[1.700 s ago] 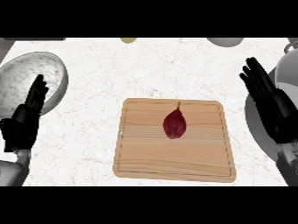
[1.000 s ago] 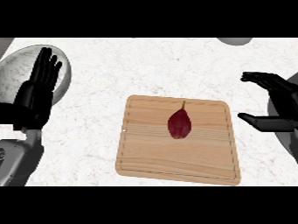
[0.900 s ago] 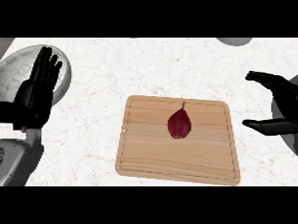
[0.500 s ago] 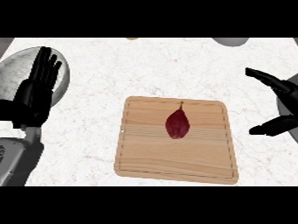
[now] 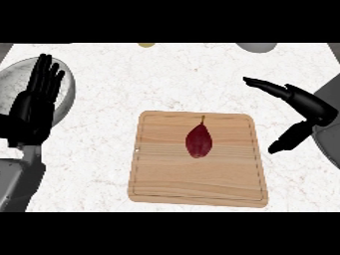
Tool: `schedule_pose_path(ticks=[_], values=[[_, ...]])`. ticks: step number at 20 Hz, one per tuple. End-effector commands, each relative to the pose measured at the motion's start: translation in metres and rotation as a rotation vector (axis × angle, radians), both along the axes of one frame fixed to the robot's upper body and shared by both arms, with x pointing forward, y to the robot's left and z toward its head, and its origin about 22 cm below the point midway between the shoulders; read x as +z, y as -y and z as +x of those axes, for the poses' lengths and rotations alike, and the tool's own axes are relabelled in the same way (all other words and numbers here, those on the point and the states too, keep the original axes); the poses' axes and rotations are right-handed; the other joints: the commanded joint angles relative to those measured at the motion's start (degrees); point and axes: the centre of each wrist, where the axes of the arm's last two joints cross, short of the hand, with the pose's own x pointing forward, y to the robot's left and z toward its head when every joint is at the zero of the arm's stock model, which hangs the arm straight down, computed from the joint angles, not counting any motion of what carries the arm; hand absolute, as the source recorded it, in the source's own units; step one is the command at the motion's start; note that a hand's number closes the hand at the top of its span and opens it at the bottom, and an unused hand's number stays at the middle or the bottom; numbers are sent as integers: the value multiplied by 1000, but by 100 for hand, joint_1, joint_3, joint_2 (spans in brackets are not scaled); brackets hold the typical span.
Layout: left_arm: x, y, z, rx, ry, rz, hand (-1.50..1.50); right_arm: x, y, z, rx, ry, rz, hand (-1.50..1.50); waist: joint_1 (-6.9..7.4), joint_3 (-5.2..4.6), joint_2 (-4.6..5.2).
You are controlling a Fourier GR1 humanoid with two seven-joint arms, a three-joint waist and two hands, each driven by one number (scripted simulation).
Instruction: Pick the pear from the cutting board and place it in the pot
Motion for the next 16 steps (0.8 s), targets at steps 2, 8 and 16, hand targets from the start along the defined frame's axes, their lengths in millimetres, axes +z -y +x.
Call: schedule_pose_path(ticks=[2,8,16], values=[[-5,-25,-10,13,-3,6,0,-16,-31,-7,13,-62,-72,-150,-29,-1,-7],[-4,-3,-23,10,-7,11,0,-23,-43,2,18,-129,-147,-150,12,2,-2],[3,8,0,6,-8,5,0,-32,-94,-2,61,-102,-120,-150,-25,1,0]])
